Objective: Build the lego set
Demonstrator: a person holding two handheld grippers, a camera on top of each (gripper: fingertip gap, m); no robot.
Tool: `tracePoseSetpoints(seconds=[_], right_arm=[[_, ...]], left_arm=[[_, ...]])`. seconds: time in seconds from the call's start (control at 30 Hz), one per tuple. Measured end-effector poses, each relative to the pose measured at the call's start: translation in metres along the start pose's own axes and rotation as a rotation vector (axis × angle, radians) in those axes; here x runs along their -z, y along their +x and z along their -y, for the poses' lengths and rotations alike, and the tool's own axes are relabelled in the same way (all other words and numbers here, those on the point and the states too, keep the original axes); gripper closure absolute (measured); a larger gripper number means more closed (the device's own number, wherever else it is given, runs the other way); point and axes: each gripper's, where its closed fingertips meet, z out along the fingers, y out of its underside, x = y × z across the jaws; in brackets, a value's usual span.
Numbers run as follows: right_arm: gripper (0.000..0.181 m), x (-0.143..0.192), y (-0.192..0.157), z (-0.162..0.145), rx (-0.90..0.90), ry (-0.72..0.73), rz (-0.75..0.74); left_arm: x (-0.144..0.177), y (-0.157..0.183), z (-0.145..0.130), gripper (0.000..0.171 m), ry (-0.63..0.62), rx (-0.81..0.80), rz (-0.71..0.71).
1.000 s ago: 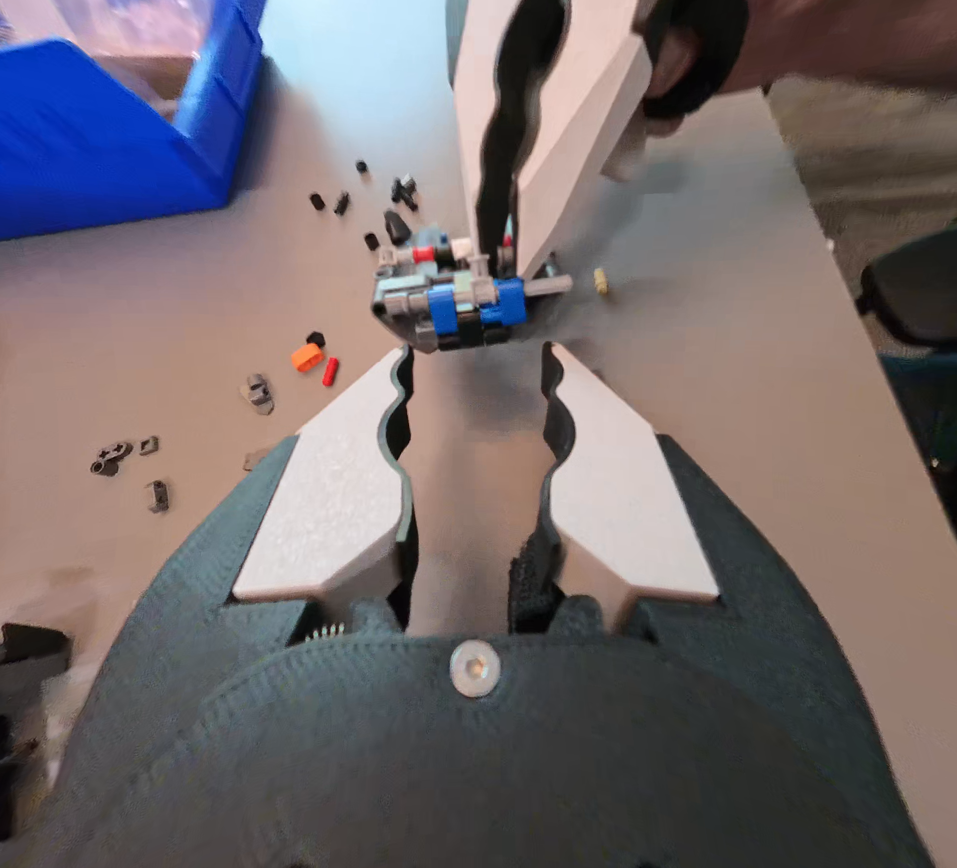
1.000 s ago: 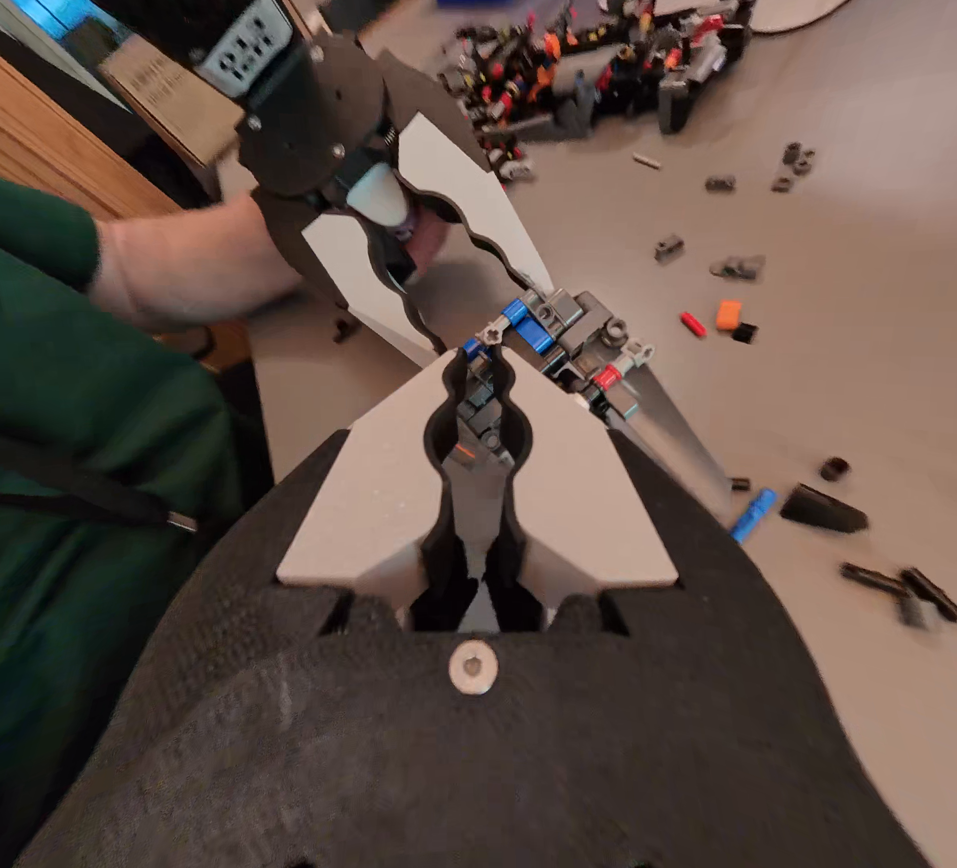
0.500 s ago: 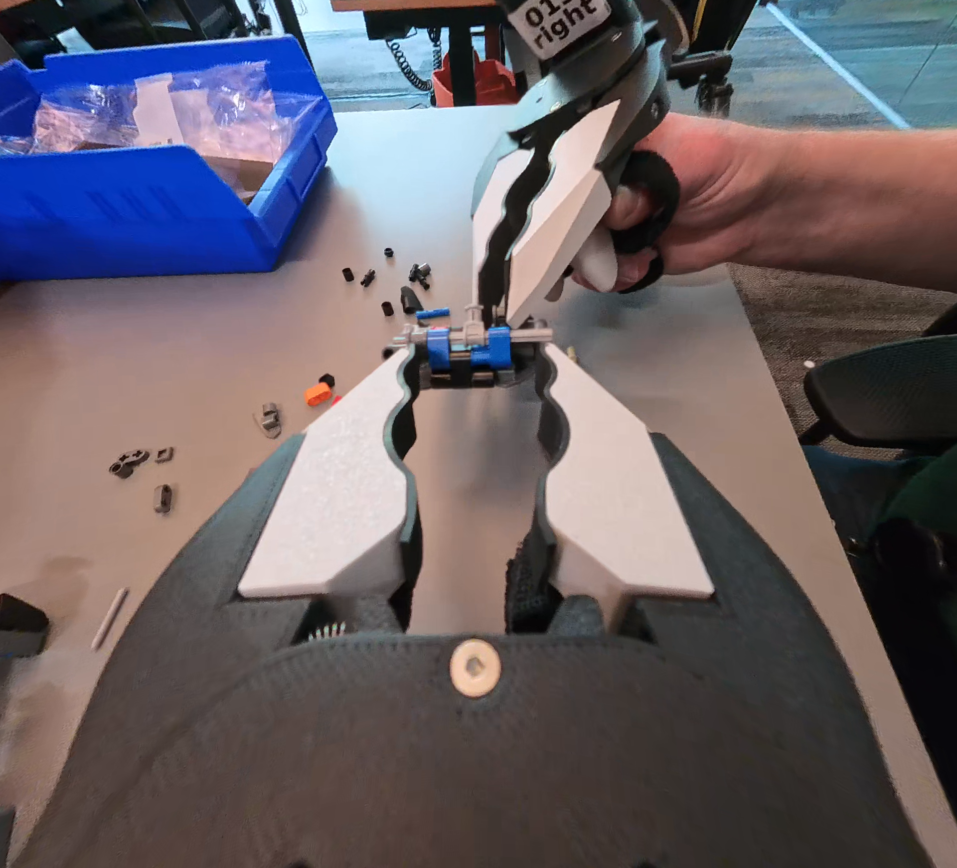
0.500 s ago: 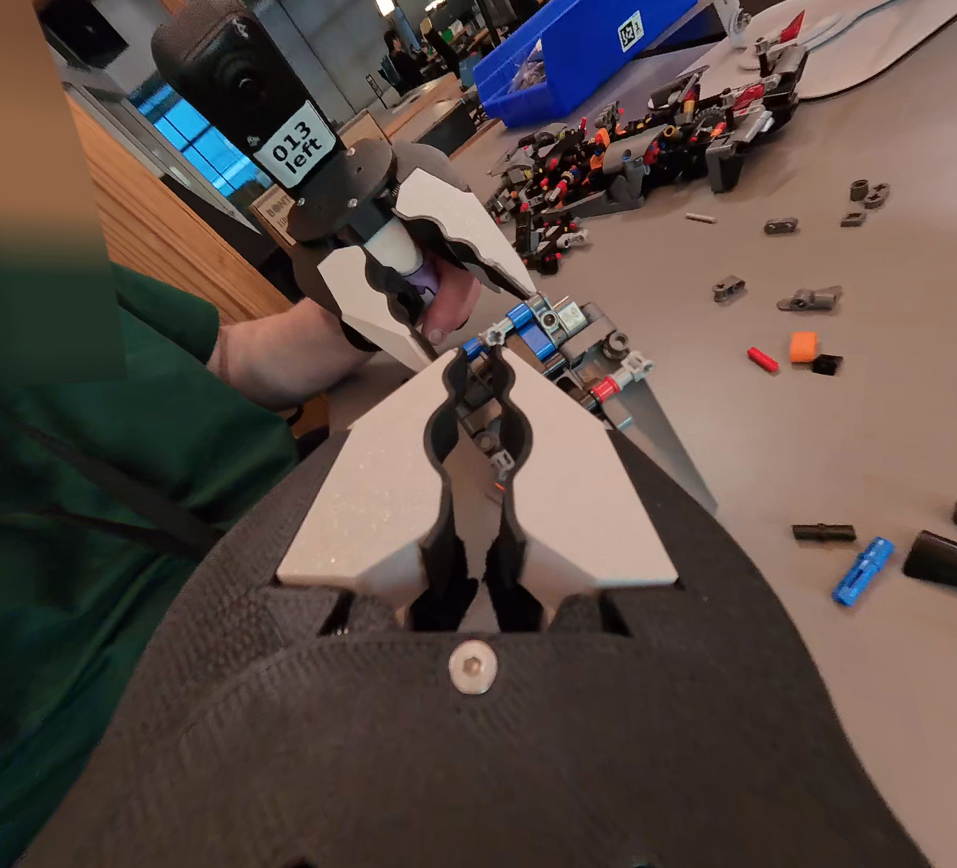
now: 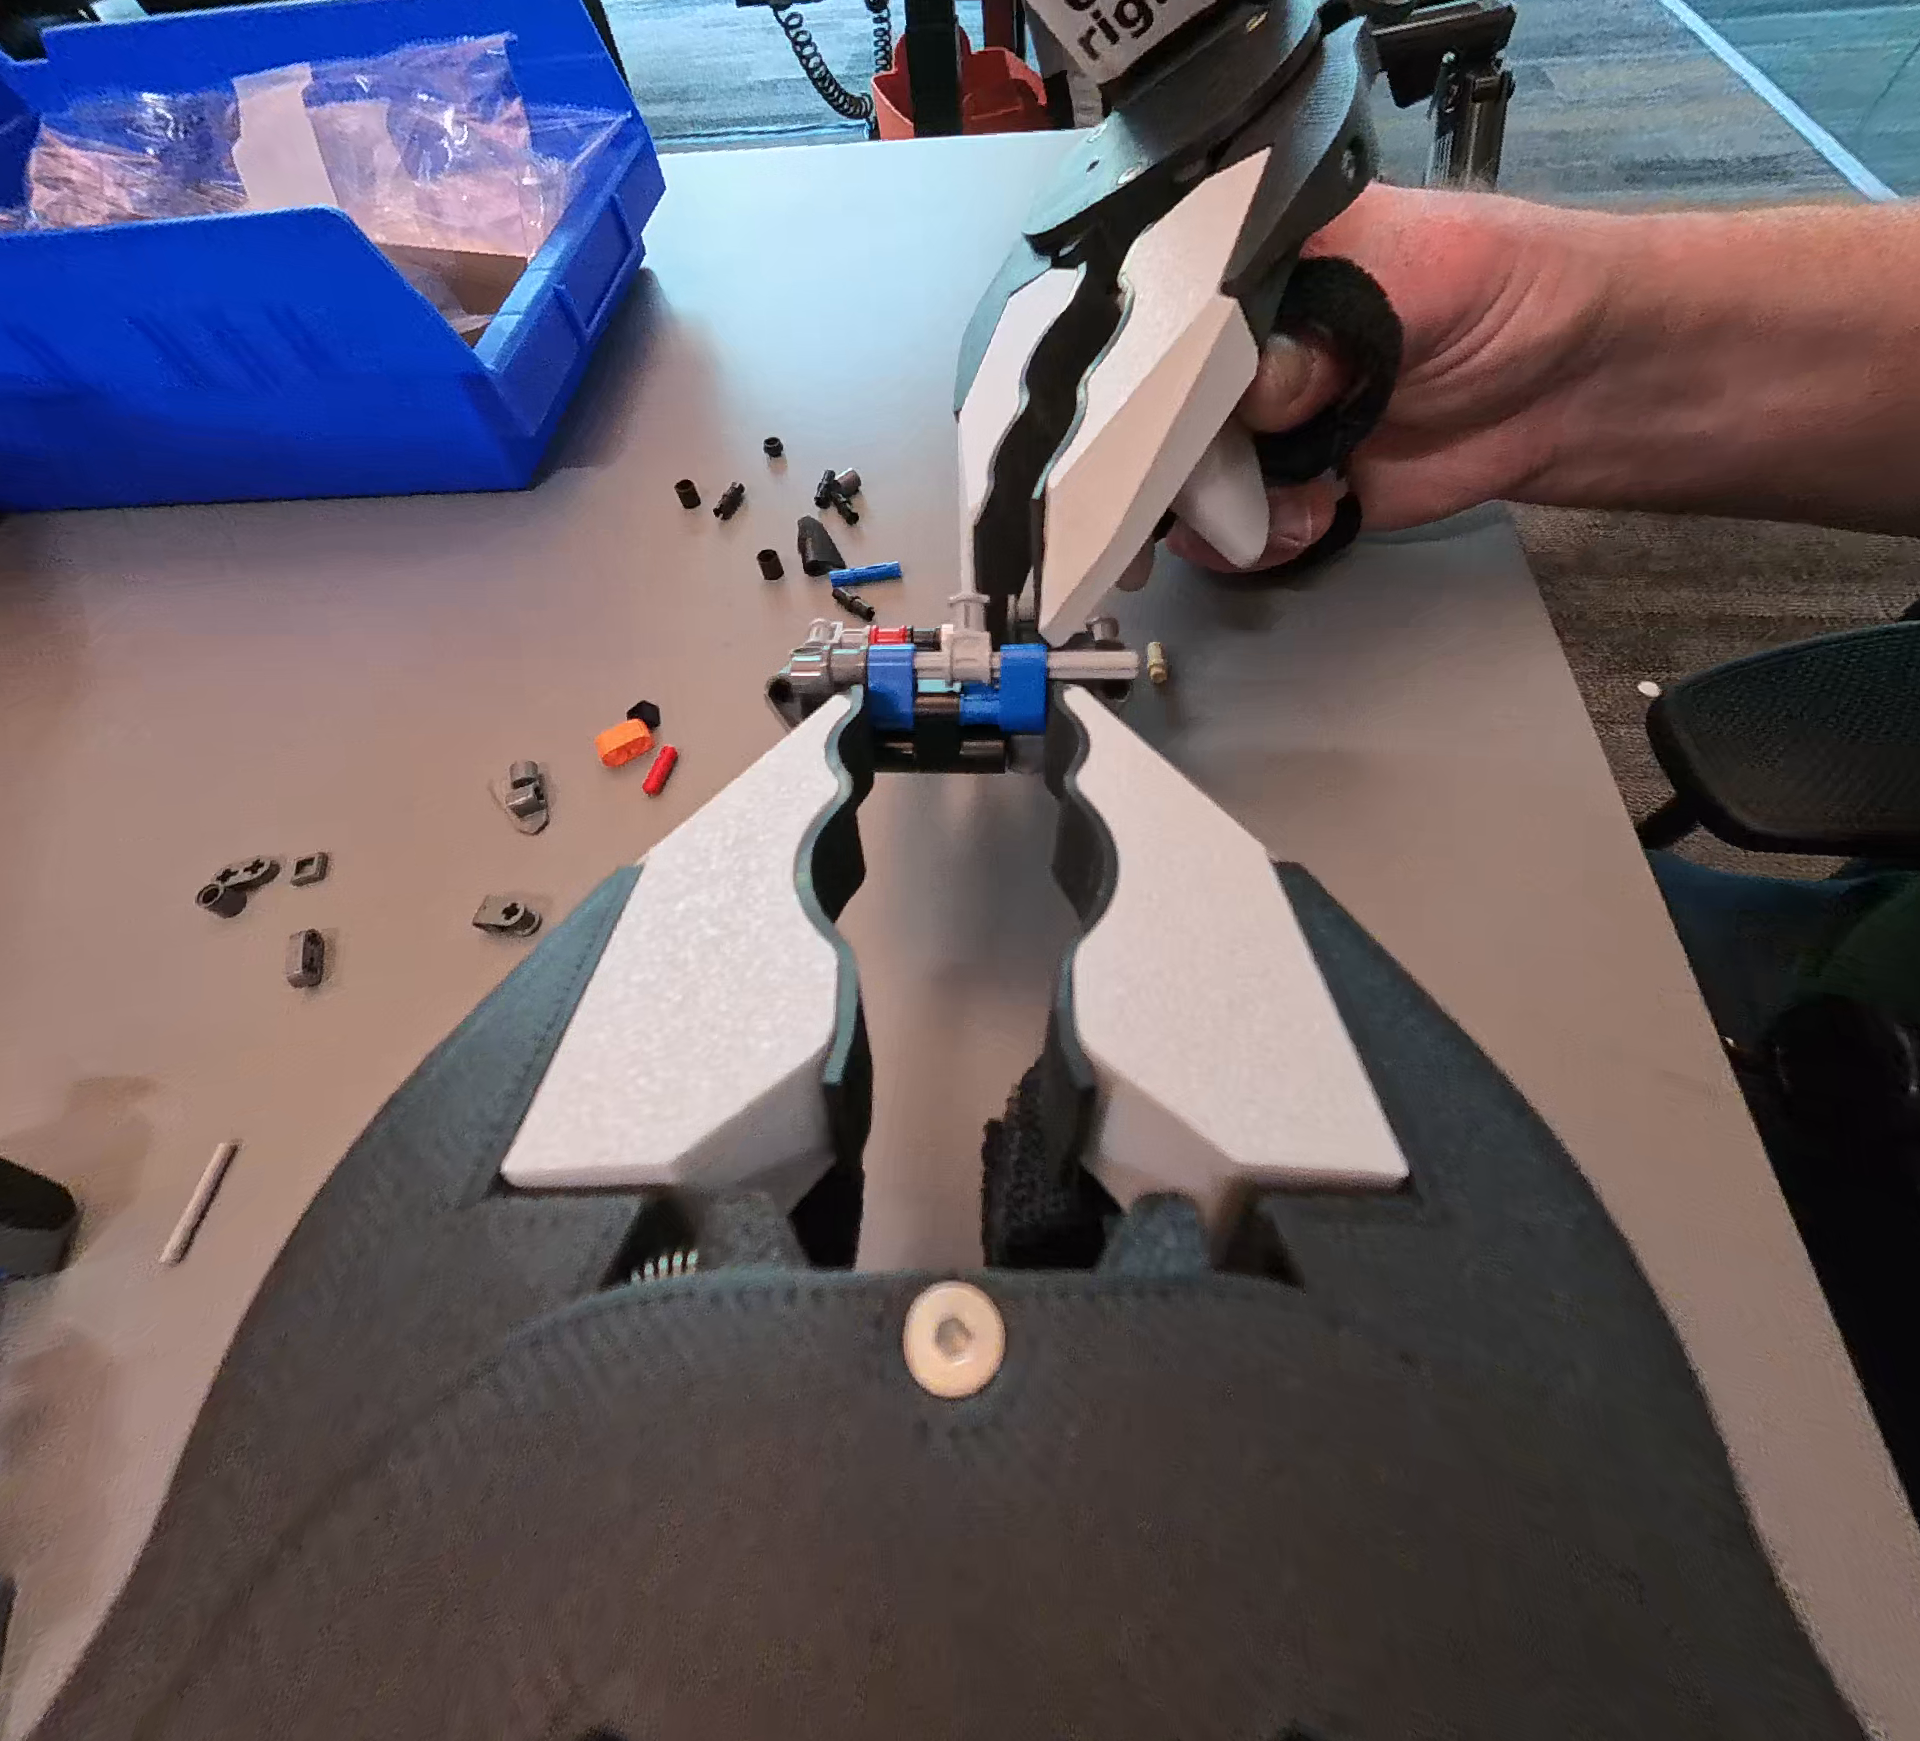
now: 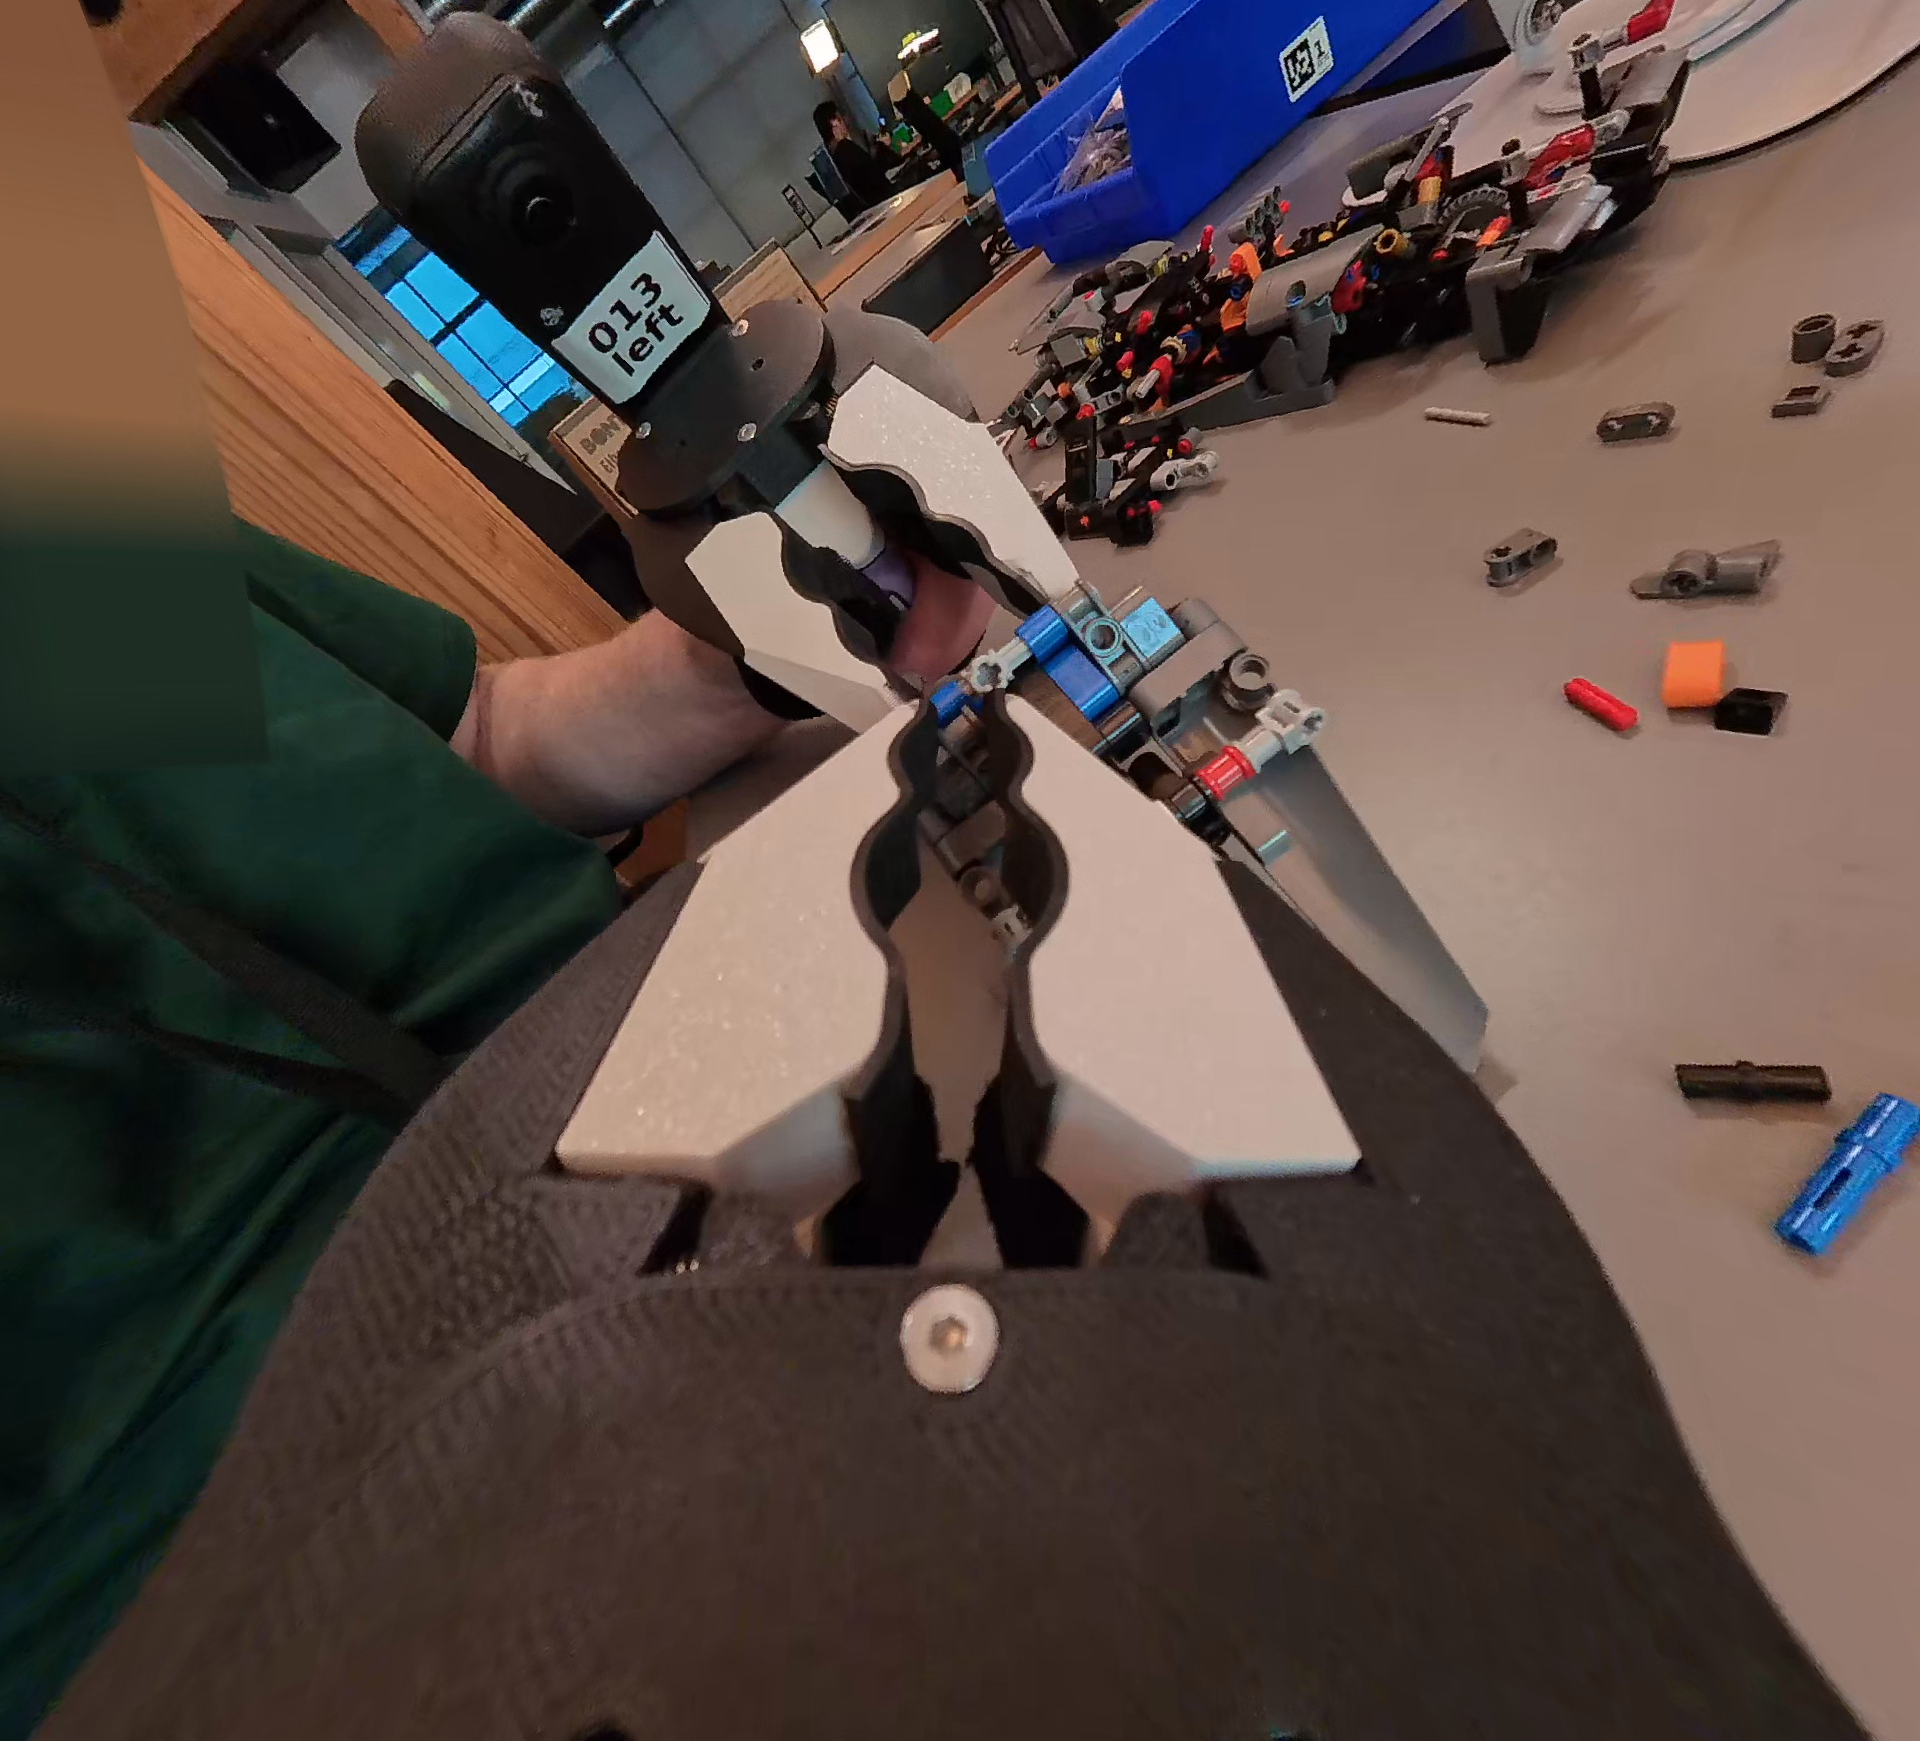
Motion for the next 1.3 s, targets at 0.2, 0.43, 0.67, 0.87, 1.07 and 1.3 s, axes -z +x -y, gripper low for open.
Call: tracePoseSetpoints(seconds=[0.2, 0.43, 0.67, 0.87, 1.07, 1.3], right_arm=[[0.174, -0.001, 0.001, -0.001, 0.019, -0.003, -0.033], [0.174, -0.003, 0.001, -0.001, 0.061, -0.044, -0.072], [0.173, -0.007, -0.005, 0.003, 0.092, -0.059, -0.067], [0.148, -0.009, -0.017, 0.001, 0.358, -0.172, -0.18], [0.157, -0.018, -0.013, -0.009, 0.464, -0.27, -0.274], [0.158, -0.015, -0.014, -0.016, 0.536, -0.43, -0.332]], left_arm=[[0.0, -0.002, -0.001, 0.145, -0.017, -0.059, 0.029], [0.001, -0.004, -0.002, 0.148, -0.03, -0.086, 0.044], [0.008, -0.005, 0.001, 0.148, -0.018, -0.073, 0.051], [0.015, -0.004, -0.004, 0.148, -0.012, -0.007, 0.043], [0.017, 0.001, -0.002, 0.148, 0.01, 0.008, 0.028], [0.015, 0.005, -0.004, 0.148, -0.014, -0.059, 0.02]])
